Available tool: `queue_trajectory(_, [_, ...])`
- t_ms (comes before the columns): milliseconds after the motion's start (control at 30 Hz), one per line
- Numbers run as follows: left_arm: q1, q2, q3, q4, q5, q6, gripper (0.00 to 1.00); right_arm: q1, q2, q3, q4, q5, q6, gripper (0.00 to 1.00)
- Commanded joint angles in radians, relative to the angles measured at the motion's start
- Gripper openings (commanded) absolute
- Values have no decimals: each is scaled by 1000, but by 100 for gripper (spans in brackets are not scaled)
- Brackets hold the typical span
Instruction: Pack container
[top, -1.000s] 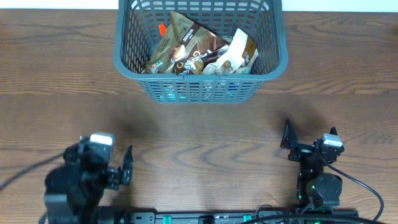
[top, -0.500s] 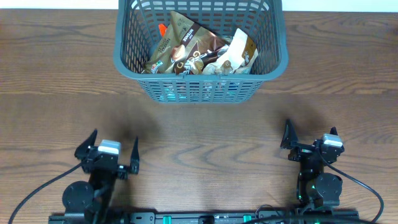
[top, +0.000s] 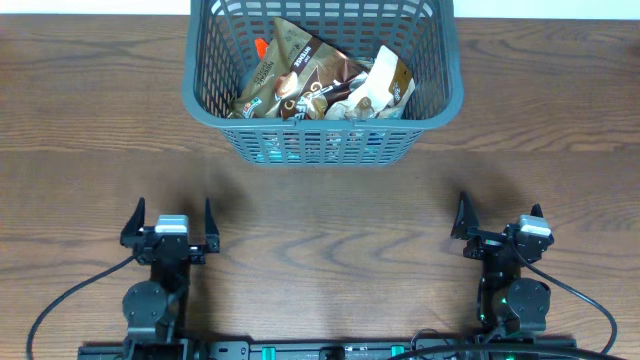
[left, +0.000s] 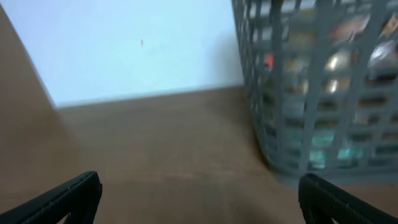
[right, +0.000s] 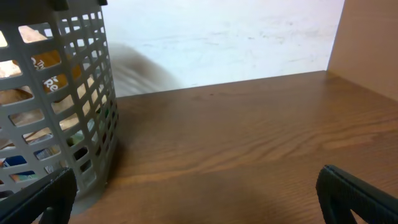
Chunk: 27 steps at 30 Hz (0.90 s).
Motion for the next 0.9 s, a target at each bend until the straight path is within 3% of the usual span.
queue_trajectory(0, [-5, -10, -15, -54, -23, -77, 99, -9, -7, -4, -1, 13, 18, 99])
queue_trajectory(133, [-5, -10, -15, -55, 0, -78, 98, -9, -7, -4, -1, 13, 19, 99])
queue_trajectory(400, [-6, -10, -14, -55, 29, -265, 98, -9, -7, -4, -1, 13, 18, 99])
queue_trajectory(867, [-11, -7, -14, -50, 57, -292, 99, -9, -7, -4, -1, 13, 18, 99])
